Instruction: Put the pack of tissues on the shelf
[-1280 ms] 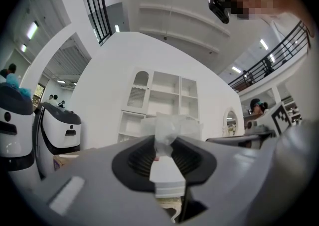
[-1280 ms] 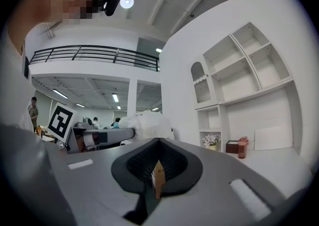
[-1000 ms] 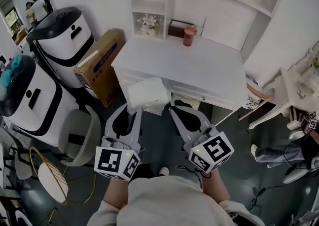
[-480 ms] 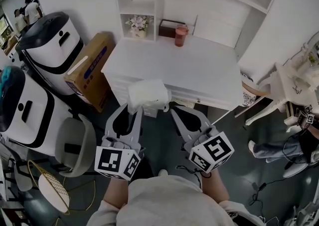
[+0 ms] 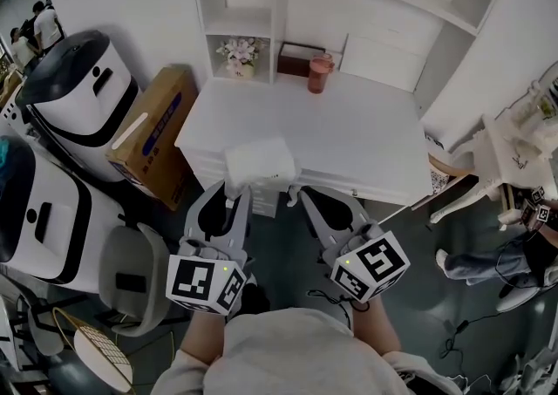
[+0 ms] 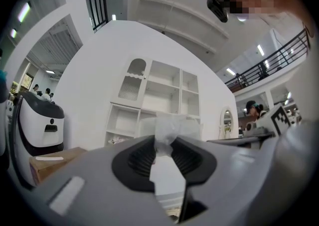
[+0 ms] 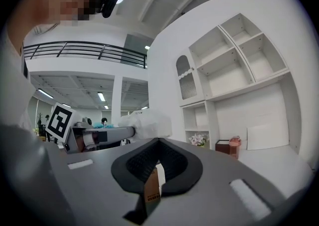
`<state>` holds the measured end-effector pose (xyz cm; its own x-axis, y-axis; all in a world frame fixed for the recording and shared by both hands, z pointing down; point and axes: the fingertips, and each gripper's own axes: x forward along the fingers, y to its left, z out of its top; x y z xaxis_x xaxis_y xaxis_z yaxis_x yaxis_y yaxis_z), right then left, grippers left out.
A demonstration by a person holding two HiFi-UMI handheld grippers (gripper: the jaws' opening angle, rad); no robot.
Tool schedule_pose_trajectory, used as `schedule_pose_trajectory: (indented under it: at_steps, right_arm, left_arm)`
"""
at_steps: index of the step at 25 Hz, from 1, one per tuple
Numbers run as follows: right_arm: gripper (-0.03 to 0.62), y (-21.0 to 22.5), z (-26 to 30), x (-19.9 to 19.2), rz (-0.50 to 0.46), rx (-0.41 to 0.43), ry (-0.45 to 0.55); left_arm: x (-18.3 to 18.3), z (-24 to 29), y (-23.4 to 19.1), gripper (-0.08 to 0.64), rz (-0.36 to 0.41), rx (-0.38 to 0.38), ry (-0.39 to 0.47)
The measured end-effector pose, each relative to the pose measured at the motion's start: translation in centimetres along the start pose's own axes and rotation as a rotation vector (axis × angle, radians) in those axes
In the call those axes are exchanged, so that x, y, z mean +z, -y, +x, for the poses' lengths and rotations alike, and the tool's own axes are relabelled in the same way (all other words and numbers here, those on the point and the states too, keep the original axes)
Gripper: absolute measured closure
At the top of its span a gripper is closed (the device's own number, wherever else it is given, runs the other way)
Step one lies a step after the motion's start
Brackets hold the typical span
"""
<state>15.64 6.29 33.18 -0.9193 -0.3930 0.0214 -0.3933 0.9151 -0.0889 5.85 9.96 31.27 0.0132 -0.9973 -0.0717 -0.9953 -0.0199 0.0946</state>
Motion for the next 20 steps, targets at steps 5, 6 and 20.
schedule_pose_trajectory:
  at_steps: [5,6,20]
  right_arm:
    - [0.592,1.0,3.8,0.2,-0.002,-0.025,-0.001]
    - [0.592,1.1,4.5,0.2,-0.003,-0.030,-0.002]
    - [0.592,3.0,13.9,0.8,0.005,-0.097,0.009]
  left_arm:
    - [0.0,2.7,-3.2,0.471,-0.005,-0.026,-0.005]
    - [0.1,3.2,-3.8,0.471,-0.007,-0.031,-0.005]
    - [0.6,9.2,-11.9,0.471,-0.005,-0.099,-0.013]
